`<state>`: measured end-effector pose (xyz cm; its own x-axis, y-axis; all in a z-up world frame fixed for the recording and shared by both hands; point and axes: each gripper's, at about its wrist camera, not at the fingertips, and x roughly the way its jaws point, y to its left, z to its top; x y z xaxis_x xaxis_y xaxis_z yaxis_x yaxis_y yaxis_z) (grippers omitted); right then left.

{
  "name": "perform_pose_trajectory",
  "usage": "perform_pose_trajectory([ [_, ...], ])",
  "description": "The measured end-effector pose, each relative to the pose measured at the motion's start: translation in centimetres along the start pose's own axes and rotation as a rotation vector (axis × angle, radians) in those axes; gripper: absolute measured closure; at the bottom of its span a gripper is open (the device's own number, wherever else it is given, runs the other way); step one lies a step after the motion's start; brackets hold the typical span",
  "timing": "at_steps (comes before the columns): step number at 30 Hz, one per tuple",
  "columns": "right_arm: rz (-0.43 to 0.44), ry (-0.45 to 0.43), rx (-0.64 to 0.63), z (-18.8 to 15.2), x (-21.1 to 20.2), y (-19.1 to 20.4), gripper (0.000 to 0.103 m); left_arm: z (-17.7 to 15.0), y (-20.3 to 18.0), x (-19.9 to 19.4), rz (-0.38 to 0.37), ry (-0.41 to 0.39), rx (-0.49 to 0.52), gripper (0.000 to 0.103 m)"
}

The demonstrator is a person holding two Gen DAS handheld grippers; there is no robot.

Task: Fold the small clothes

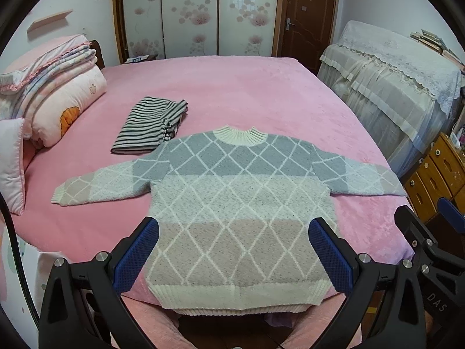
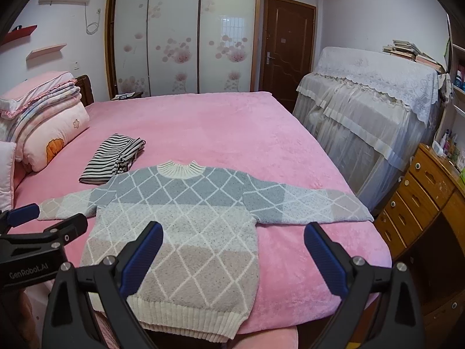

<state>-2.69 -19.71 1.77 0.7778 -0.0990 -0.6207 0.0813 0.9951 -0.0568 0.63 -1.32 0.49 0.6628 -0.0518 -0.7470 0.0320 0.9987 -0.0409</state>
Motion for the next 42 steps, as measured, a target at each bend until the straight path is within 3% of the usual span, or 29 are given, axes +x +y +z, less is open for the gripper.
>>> perform_pose_trajectory([
  [13, -0.037, -0.006, -0.031, 0.4, 0.8, -0.5, 0.005, 0.5, -1.4, 1.4, 0.03, 0.032, 0.025, 0.001],
  [20, -0.028, 0.004, -0.016, 0.7, 1.7, -1.0, 0.005, 1.1, -1.9, 2.0, 0.019, 0.04, 0.033, 0.001],
  [31, 0.0, 0.016, -0.004, 1.2, 3.3, -1.6, 0.005, 2.2, -3.1, 2.7, 0.066, 0.021, 0.074, 0.001],
  [42, 0.026, 0.032, 0.017, 1.9, 5.0, -2.1, 0.005, 3.1, -3.7, 4.1, 0.032, 0.008, 0.072, 0.001],
])
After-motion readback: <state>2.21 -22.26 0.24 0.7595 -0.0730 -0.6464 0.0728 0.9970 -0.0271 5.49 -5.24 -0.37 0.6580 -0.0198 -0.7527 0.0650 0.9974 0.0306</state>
